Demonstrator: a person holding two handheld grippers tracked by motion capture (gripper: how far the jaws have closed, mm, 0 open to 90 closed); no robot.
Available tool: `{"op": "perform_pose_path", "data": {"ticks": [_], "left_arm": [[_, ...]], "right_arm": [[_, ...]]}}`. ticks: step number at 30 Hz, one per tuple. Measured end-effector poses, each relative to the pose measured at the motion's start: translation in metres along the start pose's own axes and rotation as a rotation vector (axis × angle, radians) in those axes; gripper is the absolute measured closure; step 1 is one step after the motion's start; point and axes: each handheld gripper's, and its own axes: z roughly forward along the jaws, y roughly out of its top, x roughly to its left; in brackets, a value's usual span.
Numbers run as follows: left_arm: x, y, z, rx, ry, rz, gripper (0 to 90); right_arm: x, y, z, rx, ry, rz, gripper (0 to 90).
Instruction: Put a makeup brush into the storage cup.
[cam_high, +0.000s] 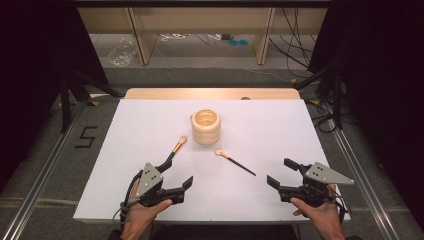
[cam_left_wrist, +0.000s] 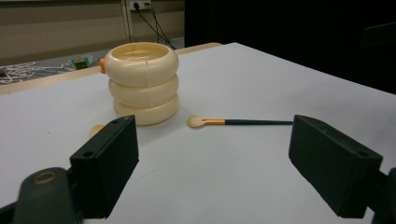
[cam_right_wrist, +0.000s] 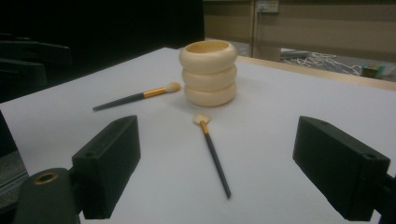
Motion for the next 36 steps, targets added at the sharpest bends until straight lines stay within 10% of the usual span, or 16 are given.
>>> {"op": "perform_pose_path", "data": {"ticks": [22, 36], "left_arm": [[0.012, 0.006, 0.020, 0.065, 0.014, -0.004, 15.9], [0.041, 0.013, 0.047, 0.226, -0.008, -0.025, 18.2]], "right_arm": [[0.001, 0.000, 0.002, 0.002, -0.016, -0.032, 16.0], [0.002, -0.001, 0.003, 0.027, -0.004, -0.030, 16.4]]}}
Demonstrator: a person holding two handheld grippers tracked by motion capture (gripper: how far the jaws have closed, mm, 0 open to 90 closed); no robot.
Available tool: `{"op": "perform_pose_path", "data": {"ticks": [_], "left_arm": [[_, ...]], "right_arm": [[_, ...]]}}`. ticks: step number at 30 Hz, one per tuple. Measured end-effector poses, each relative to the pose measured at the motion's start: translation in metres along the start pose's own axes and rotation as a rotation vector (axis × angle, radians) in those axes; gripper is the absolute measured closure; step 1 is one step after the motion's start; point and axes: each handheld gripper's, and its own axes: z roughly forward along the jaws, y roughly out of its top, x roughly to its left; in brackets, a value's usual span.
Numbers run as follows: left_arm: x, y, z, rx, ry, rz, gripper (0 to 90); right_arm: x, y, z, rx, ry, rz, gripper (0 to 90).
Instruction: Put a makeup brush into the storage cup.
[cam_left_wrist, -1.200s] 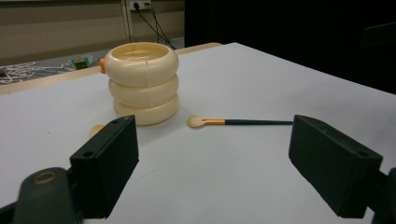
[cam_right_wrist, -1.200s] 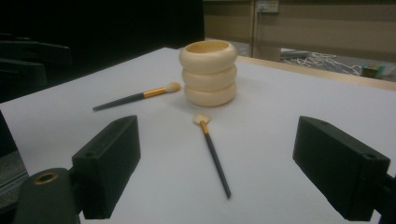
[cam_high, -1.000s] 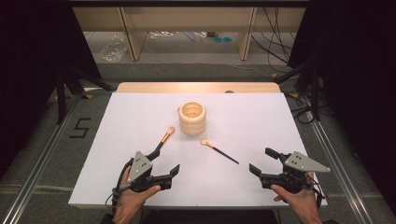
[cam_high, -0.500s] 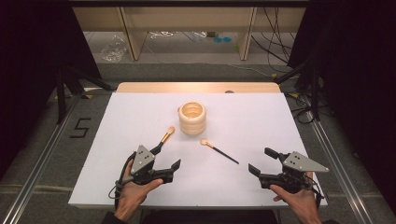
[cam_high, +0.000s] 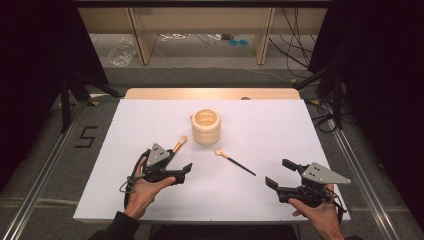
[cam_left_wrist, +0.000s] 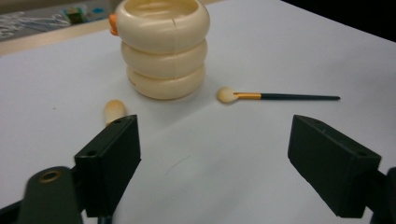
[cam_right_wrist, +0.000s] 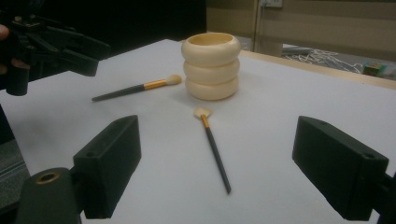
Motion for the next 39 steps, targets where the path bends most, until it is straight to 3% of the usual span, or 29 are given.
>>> {"op": "perform_pose_path", "data": {"ticks": [6, 8, 9, 11, 15, 21, 23, 24, 27, 29, 35, 36, 39], "left_arm": [[0.020, 0.013, 0.008, 0.078, 0.015, 0.024, 18.7], [0.022, 0.015, 0.009, 0.075, 0.024, 0.015, 19.0], [0.026, 0.018, 0.010, 0.098, 0.025, 0.036, 19.3], [0.031, 0.020, 0.012, 0.126, 0.021, 0.024, 19.2], [0.047, 0.025, 0.023, 0.250, 0.006, 0.041, 21.1], [0.058, 0.028, 0.036, 0.327, 0.003, 0.016, 25.6], [0.064, 0.031, 0.038, 0.397, -0.002, 0.040, 27.3], [0.066, 0.032, 0.039, 0.411, -0.005, 0.028, 28.2], [0.075, 0.036, 0.043, 0.462, 0.006, 0.051, 31.1], [0.076, 0.036, 0.045, 0.469, 0.003, 0.048, 32.5], [0.080, 0.035, 0.053, 0.549, -0.005, 0.044, 34.2], [0.080, 0.035, 0.055, 0.553, 0.001, 0.045, 34.6], [0.081, 0.038, 0.060, 0.587, 0.005, 0.063, 36.9]], "right_arm": [[0.001, -0.001, 0.002, -0.002, 0.022, -0.006, 16.7], [0.002, -0.001, 0.002, 0.000, 0.025, 0.003, 16.8], [0.002, -0.001, 0.002, 0.004, 0.016, -0.003, 16.9], [0.002, -0.002, 0.003, 0.004, 0.010, -0.003, 16.9], [0.003, -0.002, 0.004, 0.007, 0.019, -0.011, 17.0], [0.005, -0.002, 0.005, 0.006, 0.050, -0.007, 17.3], [0.004, -0.002, 0.005, 0.013, 0.053, -0.030, 17.5], [0.005, -0.002, 0.006, 0.016, 0.058, -0.027, 17.6], [0.006, -0.002, 0.007, 0.000, 0.063, -0.031, 18.5], [0.005, -0.002, 0.006, 0.010, 0.058, -0.039, 18.6], [0.006, -0.002, 0.008, -0.006, 0.068, -0.035, 18.8], [0.006, -0.002, 0.006, 0.013, 0.066, -0.036, 19.1], [0.007, -0.002, 0.007, 0.015, 0.068, -0.034, 19.2]]}}
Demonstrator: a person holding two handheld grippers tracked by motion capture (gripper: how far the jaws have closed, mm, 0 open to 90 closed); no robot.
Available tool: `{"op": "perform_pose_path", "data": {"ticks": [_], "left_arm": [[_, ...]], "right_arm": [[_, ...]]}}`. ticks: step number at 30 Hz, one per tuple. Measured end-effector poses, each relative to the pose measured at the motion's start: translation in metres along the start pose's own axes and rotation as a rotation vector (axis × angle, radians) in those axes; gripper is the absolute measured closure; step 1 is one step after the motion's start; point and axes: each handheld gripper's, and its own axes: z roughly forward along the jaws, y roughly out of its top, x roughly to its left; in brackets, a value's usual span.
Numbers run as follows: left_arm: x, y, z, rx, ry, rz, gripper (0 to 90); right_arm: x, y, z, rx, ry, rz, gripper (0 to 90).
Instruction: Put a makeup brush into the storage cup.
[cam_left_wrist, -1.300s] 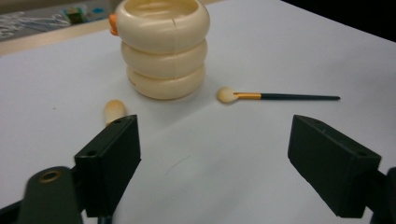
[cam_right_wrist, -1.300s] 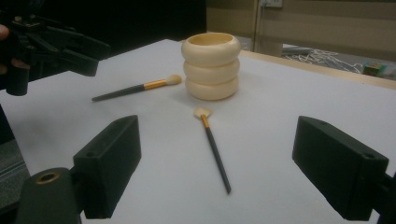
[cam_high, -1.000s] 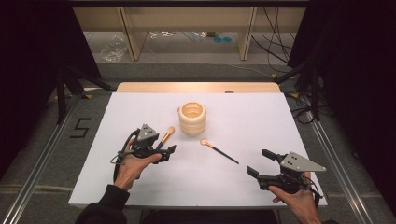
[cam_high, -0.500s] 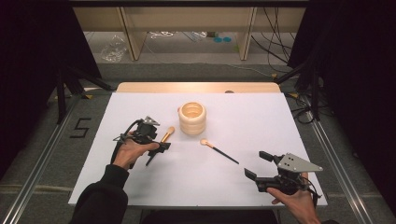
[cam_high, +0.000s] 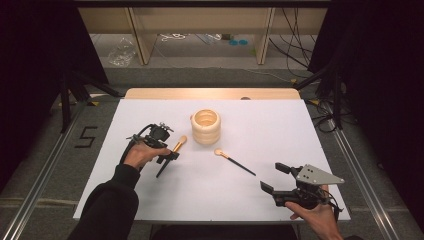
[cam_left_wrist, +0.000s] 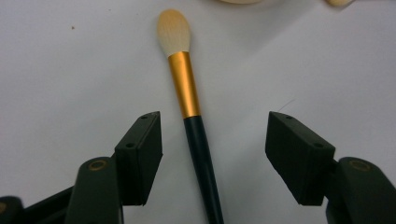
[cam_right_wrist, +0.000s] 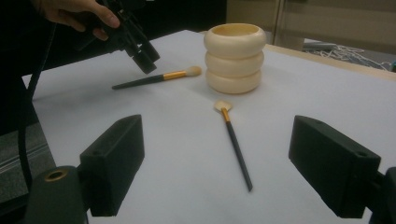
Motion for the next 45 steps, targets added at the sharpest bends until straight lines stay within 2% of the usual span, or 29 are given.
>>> {"op": "perform_pose_path", "data": {"ticks": [4, 6, 10, 11, 14, 15, 18, 19, 20, 21, 22, 25, 26, 27, 28, 29, 30, 31, 33, 36, 38, 39, 40, 41, 43, 44, 45], "left_arm": [[0.001, 0.003, 0.003, 0.025, 0.011, 0.007, 40.8], [0.001, 0.005, 0.005, 0.039, 0.003, 0.007, 45.7], [0.003, 0.006, 0.013, 0.089, 0.000, 0.003, 48.1], [0.003, 0.006, 0.013, 0.089, 0.000, 0.003, 49.0], [0.001, 0.007, 0.015, 0.098, 0.011, 0.012, 51.5], [0.003, 0.008, 0.014, 0.120, 0.004, 0.019, 52.2], [0.003, 0.009, 0.014, 0.135, 0.007, 0.022, 55.3], [0.004, 0.011, 0.014, 0.140, 0.008, 0.038, 55.3], [0.004, 0.011, 0.014, 0.145, 0.001, 0.033, 56.4], [0.001, 0.012, 0.014, 0.150, -0.005, -0.002, 57.4], [0.002, 0.013, 0.014, 0.166, 0.001, 0.038, 57.4], [-0.001, 0.016, 0.015, 0.187, -0.006, 0.021, 60.5], [0.001, 0.017, 0.016, 0.197, -0.006, 0.042, 60.5], [0.000, 0.017, 0.018, 0.208, 0.001, 0.034, 61.4], [0.001, 0.018, 0.022, 0.221, -0.001, 0.043, 62.8], [0.001, 0.018, 0.022, 0.221, -0.001, 0.043, 63.3], [-0.001, 0.017, 0.023, 0.237, -0.008, 0.016, 63.3], [0.000, 0.018, 0.024, 0.248, -0.009, 0.035, 64.2], [0.000, 0.018, 0.025, 0.260, -0.015, 0.023, 67.4], [0.001, 0.018, 0.027, 0.266, -0.015, 0.021, 70.5], [0.003, 0.019, 0.028, 0.288, -0.019, 0.025, 71.0], [0.003, 0.018, 0.030, 0.284, -0.015, 0.024, 71.0], [0.002, 0.018, 0.032, 0.275, -0.015, 0.006, 71.4], [0.002, 0.019, 0.032, 0.268, -0.013, 0.002, 71.9], [0.004, 0.021, 0.031, 0.300, -0.010, 0.035, 72.2], [0.002, 0.023, 0.033, 0.300, -0.008, 0.013, 73.0], [0.002, 0.023, 0.033, 0.300, -0.008, 0.013, 73.3]], "right_arm": [[0.000, 0.000, 0.000, -0.002, 0.002, -0.008, 19.4], [0.001, 0.000, 0.000, 0.002, 0.005, -0.001, 19.8], [0.000, 0.000, 0.001, 0.002, 0.004, -0.002, 20.1], [0.000, 0.000, 0.001, 0.002, 0.004, -0.002, 20.1], [0.000, 0.000, 0.001, -0.002, 0.009, -0.012, 20.2], [0.000, 0.000, 0.001, -0.005, 0.010, -0.016, 20.3], [0.001, 0.000, 0.002, -0.003, 0.022, -0.014, 20.5], [0.001, 0.000, 0.002, -0.003, 0.022, -0.014, 20.5], [0.001, 0.000, 0.002, -0.004, 0.025, -0.013, 20.6], [0.001, 0.000, 0.002, -0.008, 0.027, -0.010, 20.7], [0.001, 0.000, 0.002, -0.008, 0.027, -0.010, 20.7], [0.002, 0.000, 0.002, 0.006, 0.031, -0.004, 21.0], [0.002, 0.000, 0.002, 0.001, 0.034, -0.002, 21.0], [0.002, 0.000, 0.001, 0.020, 0.028, -0.010, 21.1], [0.001, 0.000, 0.001, 0.015, 0.029, -0.018, 21.1], [0.001, 0.000, 0.001, 0.015, 0.029, -0.018, 21.1], [0.001, 0.000, 0.001, 0.014, 0.025, -0.022, 21.2], [0.002, 0.000, 0.000, 0.028, 0.020, -0.024, 21.3], [0.002, 0.000, 0.000, 0.032, 0.026, -0.025, 21.7], [0.002, -0.001, 0.003, -0.004, 0.044, -0.025, 21.9], [0.002, -0.001, 0.003, -0.002, 0.047, -0.024, 22.0], [0.002, -0.001, 0.003, -0.002, 0.047, -0.024, 22.0], [0.003, -0.001, 0.004, -0.003, 0.044, -0.020, 22.0], [0.004, -0.001, 0.003, 0.012, 0.055, -0.001, 22.1], [0.004, -0.001, 0.002, 0.019, 0.059, 0.005, 22.2], [0.002, -0.001, 0.004, -0.003, 0.046, -0.021, 22.2], [0.002, -0.001, 0.004, -0.003, 0.046, -0.021, 22.2]]}}
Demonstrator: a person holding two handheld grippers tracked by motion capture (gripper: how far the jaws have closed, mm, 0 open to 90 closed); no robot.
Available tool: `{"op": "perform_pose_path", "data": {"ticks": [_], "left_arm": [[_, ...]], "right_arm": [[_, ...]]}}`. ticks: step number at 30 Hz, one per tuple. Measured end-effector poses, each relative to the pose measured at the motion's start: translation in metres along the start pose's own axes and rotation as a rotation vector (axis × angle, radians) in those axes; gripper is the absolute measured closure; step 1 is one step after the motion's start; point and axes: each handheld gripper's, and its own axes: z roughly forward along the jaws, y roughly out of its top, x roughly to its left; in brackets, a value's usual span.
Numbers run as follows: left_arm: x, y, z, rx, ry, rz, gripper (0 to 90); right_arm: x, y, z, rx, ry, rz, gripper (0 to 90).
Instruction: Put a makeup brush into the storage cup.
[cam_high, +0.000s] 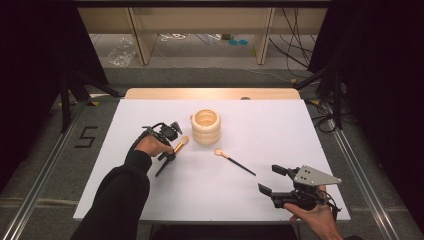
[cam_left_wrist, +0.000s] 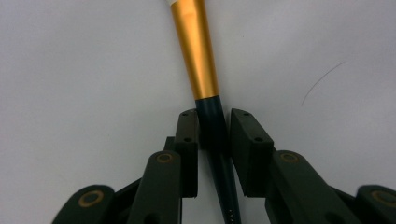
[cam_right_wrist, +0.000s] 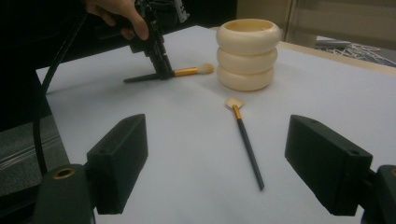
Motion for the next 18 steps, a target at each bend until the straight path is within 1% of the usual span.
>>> {"op": "perform_pose_path", "data": {"ticks": [1, 2, 6, 7, 8, 9, 10, 11, 12, 13, 15, 18], "left_arm": [[0.0005, 0.0001, 0.0013, -0.010, 0.003, 0.008, 73.5], [0.0010, 0.0011, 0.0004, 0.006, 0.000, 0.012, 73.5], [0.0027, 0.0021, 0.0000, 0.024, 0.002, 0.023, 76.1], [0.0034, 0.0027, -0.0006, 0.036, 0.004, 0.033, 77.2], [0.0021, 0.0027, 0.0010, 0.015, 0.003, 0.015, 77.6], [0.0021, 0.0029, 0.0014, 0.012, 0.002, 0.016, 77.6], [0.0032, 0.0035, 0.0004, 0.029, 0.006, 0.034, 77.8], [0.0018, 0.0040, 0.0012, 0.021, 0.002, 0.024, 78.0], [0.0018, 0.0040, 0.0012, 0.021, 0.002, 0.024, 78.1], [0.0024, 0.0044, 0.0005, 0.035, 0.005, 0.041, 78.1], [0.0029, 0.0052, -0.0002, 0.050, 0.007, 0.057, 78.2], [0.0031, 0.0064, -0.0006, 0.059, 0.007, 0.062, 78.3]], "right_arm": [[-0.0001, 0.0000, 0.0000, 0.000, 0.002, -0.001, 22.3], [-0.0001, 0.0000, 0.0000, 0.000, 0.002, -0.001, 22.3], [0.0005, 0.0000, -0.0001, 0.004, 0.006, 0.001, 22.8], [0.0005, 0.0000, 0.0000, 0.005, 0.006, 0.000, 22.9], [0.0005, -0.0001, 0.0001, 0.006, 0.007, 0.001, 22.8], [0.0005, -0.0001, 0.0001, 0.006, 0.007, 0.001, 22.8], [0.0007, -0.0001, 0.0001, 0.007, 0.008, 0.001, 22.9], [0.0009, 0.0000, 0.0000, 0.007, 0.008, 0.000, 23.0], [0.0013, 0.0005, -0.0015, 0.029, 0.006, 0.005, 23.1], [0.0014, 0.0005, -0.0014, 0.027, 0.006, 0.004, 23.1], [0.0013, 0.0007, -0.0017, 0.031, 0.008, 0.003, 23.2], [0.0014, 0.0007, -0.0016, 0.031, 0.009, 0.005, 23.3]]}}
